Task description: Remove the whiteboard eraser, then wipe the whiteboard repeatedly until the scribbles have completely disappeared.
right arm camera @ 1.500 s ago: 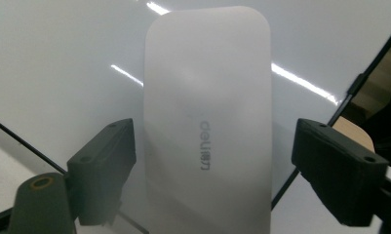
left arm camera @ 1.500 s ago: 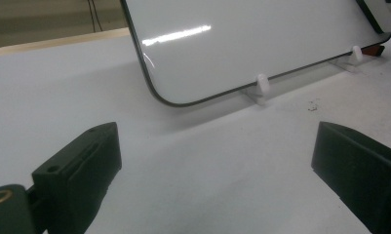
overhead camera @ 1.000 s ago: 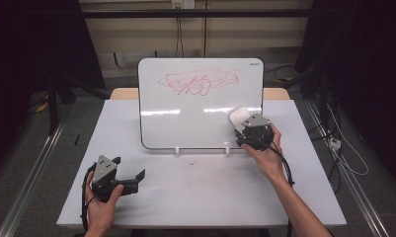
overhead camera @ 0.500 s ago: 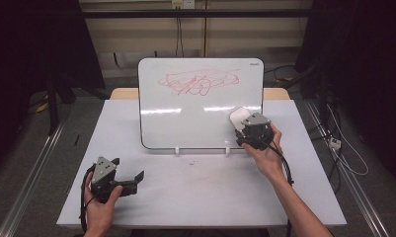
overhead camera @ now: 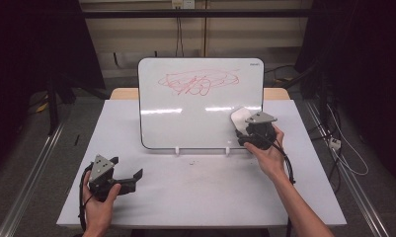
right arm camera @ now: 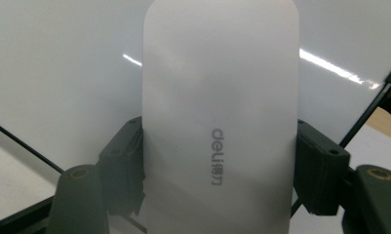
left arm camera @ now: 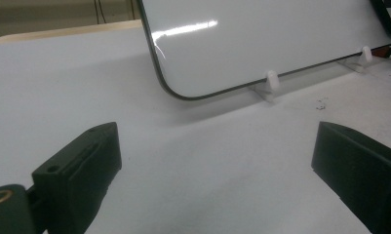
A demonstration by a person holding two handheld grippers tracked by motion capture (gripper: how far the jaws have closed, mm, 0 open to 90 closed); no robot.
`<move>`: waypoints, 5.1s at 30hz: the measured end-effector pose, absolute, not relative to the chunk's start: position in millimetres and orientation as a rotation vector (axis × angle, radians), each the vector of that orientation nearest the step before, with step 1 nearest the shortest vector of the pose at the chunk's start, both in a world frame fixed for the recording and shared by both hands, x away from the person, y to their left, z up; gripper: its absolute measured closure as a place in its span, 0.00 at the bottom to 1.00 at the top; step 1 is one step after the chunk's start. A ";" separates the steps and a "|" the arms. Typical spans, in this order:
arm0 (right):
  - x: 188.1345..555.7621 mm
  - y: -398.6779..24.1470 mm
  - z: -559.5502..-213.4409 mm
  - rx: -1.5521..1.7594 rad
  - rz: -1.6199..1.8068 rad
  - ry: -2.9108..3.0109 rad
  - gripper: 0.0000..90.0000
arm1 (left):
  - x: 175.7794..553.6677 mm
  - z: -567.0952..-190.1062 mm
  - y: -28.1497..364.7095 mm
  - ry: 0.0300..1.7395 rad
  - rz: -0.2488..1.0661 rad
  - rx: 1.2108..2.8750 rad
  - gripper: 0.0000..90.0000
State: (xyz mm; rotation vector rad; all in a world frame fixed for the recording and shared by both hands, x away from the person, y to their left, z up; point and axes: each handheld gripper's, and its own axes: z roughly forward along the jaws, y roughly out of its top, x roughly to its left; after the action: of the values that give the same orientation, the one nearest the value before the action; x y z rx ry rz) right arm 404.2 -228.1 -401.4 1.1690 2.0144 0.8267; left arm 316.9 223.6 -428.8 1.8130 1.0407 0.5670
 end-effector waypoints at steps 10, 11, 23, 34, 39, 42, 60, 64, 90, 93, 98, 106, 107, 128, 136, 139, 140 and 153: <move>402.9 -231.3 -401.2 1.183 0.856 2.032 0.34 | 317.5 -429.2 224.1 1.042 0.546 1.808 0.05; 402.7 -231.6 -401.4 1.187 0.863 2.032 0.35 | 317.3 -429.6 223.6 1.044 0.535 1.803 0.05; 394.6 -234.3 -387.5 1.178 0.972 2.005 0.35 | 319.6 -432.0 227.3 1.059 0.534 1.805 0.05; 388.5 -229.4 -370.7 1.134 1.036 1.923 0.35 | 321.1 -432.0 225.3 1.049 0.531 1.812 0.05; 388.2 -230.5 -364.4 1.117 1.056 1.898 0.35 | 319.2 -430.1 224.1 1.037 0.536 1.804 0.05; 388.5 -229.1 -362.1 1.107 1.049 1.894 0.35 | 319.8 -430.2 223.4 1.037 0.534 1.811 0.05; 409.9 -226.1 -335.4 1.064 1.055 1.854 0.35 | 322.5 -431.5 229.8 1.056 0.535 1.803 0.05; 415.9 -226.2 -329.7 1.072 1.048 1.838 0.35 | 325.7 -431.8 229.4 1.054 0.527 1.801 0.05; 460.6 -216.8 -305.6 1.066 0.966 1.780 0.35 | 326.9 -432.7 225.7 1.034 0.524 1.814 0.05; 466.0 -214.3 -304.8 1.067 0.961 1.778 0.35 | 326.7 -432.7 225.5 1.036 0.524 1.813 0.05; 474.3 -210.7 -304.3 1.063 0.934 1.770 0.35 | 325.5 -432.3 226.5 1.041 0.531 1.813 0.05; 482.4 -206.9 -309.2 1.063 0.920 1.763 0.35 | 324.4 -432.6 228.1 1.047 0.532 1.816 0.05; 482.7 -206.7 -310.1 1.061 0.921 1.755 0.35 | 324.2 -432.5 228.3 1.046 0.533 1.815 0.05; 487.4 -195.7 -317.2 1.012 0.908 1.709 0.35 | 324.4 -432.2 228.1 1.041 0.528 1.819 0.05; 490.3 -196.5 -319.1 1.029 0.925 1.695 0.35 | 323.9 -432.3 227.6 1.041 0.525 1.819 0.05; 491.4 -195.8 -320.2 1.032 0.921 1.693 0.35 | 323.7 -432.1 228.3 1.044 0.528 1.816 0.05; 492.2 -195.9 -320.9 1.036 0.920 1.694 0.35 | 323.7 -432.2 228.6 1.046 0.528 1.815 0.05; 492.6 -191.4 -323.9 1.039 0.918 1.682 0.35 | 324.1 -432.0 227.9 1.043 0.530 1.818 0.05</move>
State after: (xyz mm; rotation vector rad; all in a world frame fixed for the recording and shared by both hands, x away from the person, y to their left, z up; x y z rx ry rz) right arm 492.6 -191.4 -323.9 1.0393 1.6824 0.9181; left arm 324.1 227.9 -432.0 1.8178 1.0433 0.5298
